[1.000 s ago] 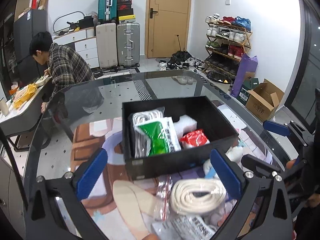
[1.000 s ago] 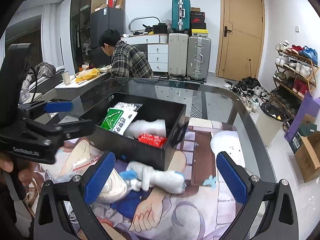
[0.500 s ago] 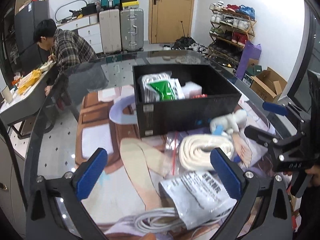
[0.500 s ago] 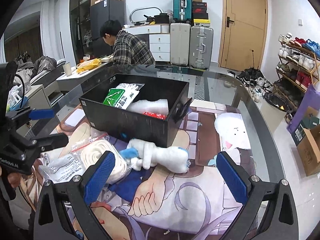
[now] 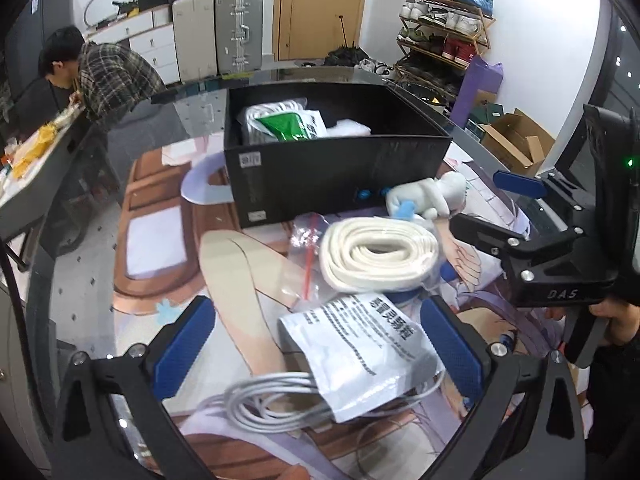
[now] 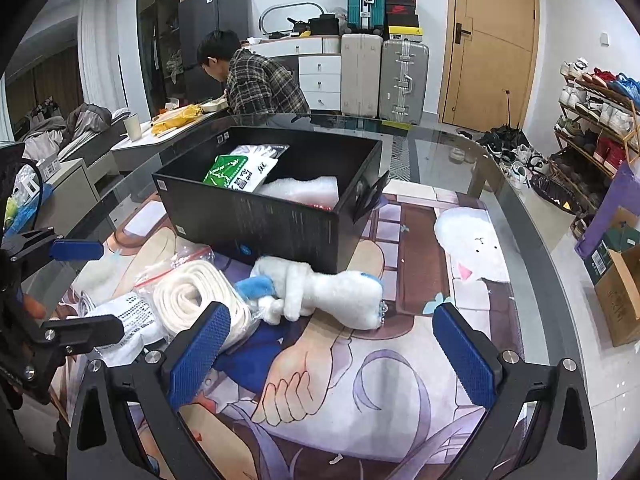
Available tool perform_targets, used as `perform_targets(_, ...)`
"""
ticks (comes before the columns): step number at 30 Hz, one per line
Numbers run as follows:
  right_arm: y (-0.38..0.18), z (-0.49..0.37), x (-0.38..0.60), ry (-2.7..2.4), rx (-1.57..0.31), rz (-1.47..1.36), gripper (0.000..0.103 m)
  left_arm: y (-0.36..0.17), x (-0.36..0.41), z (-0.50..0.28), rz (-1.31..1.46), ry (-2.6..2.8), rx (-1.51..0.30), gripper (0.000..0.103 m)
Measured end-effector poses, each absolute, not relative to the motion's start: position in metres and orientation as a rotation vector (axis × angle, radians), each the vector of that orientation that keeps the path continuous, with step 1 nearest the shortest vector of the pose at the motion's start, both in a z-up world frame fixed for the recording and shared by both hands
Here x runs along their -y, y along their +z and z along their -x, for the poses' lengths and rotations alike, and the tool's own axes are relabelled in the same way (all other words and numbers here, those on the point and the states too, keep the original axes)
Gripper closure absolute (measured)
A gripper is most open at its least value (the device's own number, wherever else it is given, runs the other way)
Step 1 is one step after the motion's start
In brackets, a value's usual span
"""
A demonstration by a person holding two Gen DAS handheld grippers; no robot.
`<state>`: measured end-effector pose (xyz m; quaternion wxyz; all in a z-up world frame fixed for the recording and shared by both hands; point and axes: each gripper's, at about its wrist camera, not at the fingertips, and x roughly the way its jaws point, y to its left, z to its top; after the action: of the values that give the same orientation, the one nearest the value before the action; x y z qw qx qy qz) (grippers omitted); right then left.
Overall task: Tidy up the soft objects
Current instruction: 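Open both tools to drop the packets into the box and withdraw, then move left tool to the white printed packet while right tool approaches the white plush toy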
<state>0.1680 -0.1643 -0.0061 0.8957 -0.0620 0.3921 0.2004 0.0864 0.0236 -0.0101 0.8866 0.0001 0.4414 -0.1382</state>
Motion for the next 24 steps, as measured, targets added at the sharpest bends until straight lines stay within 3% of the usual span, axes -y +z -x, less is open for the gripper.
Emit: perform_targets(24, -0.023, -0.204, 0.16, 0.347, -0.91, 0.106, 0.0, -0.031, -0.022, -0.095, 0.015, -0.304, -1.027, 0.001)
